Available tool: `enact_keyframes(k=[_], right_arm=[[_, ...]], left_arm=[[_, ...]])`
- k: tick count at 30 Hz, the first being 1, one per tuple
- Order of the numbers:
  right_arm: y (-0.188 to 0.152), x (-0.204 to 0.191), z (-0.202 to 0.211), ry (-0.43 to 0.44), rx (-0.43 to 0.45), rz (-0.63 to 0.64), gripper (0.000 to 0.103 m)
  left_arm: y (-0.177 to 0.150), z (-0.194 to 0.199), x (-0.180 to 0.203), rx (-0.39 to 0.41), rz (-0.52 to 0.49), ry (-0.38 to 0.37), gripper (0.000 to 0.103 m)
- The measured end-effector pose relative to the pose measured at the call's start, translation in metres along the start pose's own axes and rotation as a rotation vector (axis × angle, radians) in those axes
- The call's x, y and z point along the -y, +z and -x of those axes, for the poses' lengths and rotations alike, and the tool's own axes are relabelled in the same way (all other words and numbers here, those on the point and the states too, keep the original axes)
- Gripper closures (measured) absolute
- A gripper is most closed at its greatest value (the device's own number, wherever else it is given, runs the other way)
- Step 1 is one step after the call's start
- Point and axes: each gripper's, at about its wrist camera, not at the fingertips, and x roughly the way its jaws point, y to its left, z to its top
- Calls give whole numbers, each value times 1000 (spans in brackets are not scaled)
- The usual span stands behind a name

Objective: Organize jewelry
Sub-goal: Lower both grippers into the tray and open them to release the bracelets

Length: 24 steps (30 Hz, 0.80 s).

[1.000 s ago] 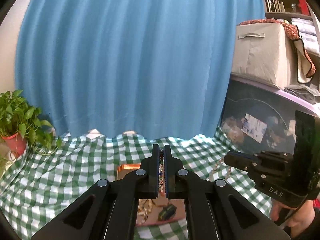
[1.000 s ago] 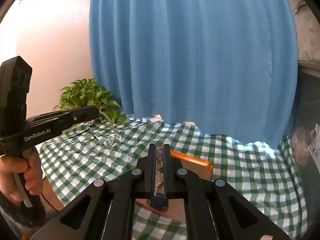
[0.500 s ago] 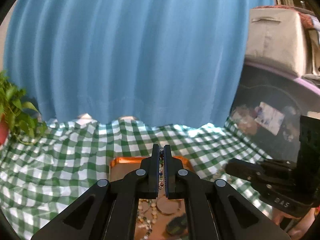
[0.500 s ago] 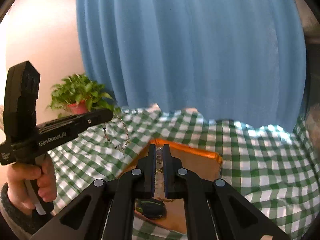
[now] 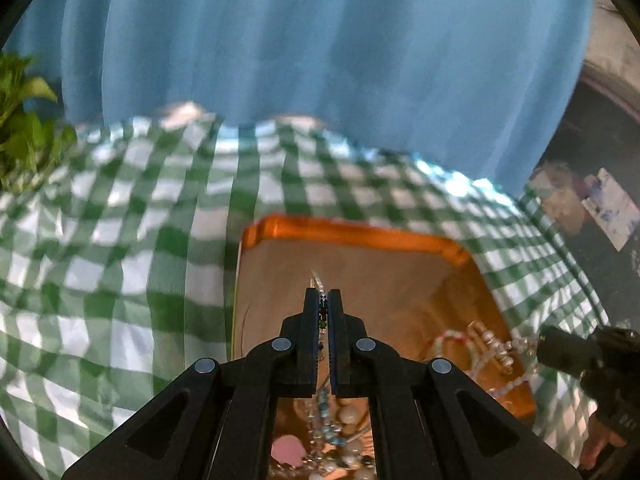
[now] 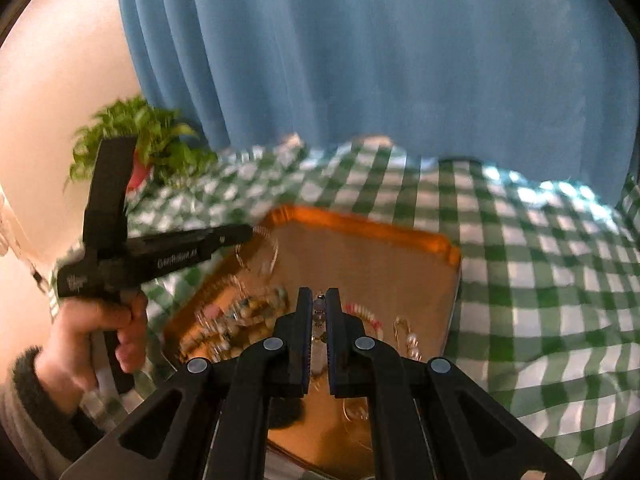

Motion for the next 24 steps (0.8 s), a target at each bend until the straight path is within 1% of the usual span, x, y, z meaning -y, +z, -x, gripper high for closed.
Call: enact_keyframes(k=[1, 3, 7, 9, 14, 18, 22, 24], right_arm=[[-3, 0, -6, -13, -22, 10, 98], [-8, 2, -16, -37, -55, 12, 98], [-18, 13, -33, -65, -117, -33, 98], [-23, 16, -39, -81, -139, -48, 98], [-31, 16, -48, -101, -171, -52, 98], [-33, 14, -52, -114, -178, -39, 98], [-36, 15, -55, -118, -179, -41, 98], [-36, 16, -54, -119, -169, -47, 92]], left_arm=[[-2, -5, -1, -14, -9, 37, 99], [-5, -11, -1, -33, -29, 79, 99], [-12, -21, 2, -66, -49, 112, 99], [-15, -22, 5, -74, -64, 115, 99], [-18, -21, 2, -93, -62, 120, 99], [-18, -20, 2, -91, -65, 119, 99], [-20, -24, 1, -110, -69, 121, 97], [-20, -24, 2, -114, -74, 127, 97]])
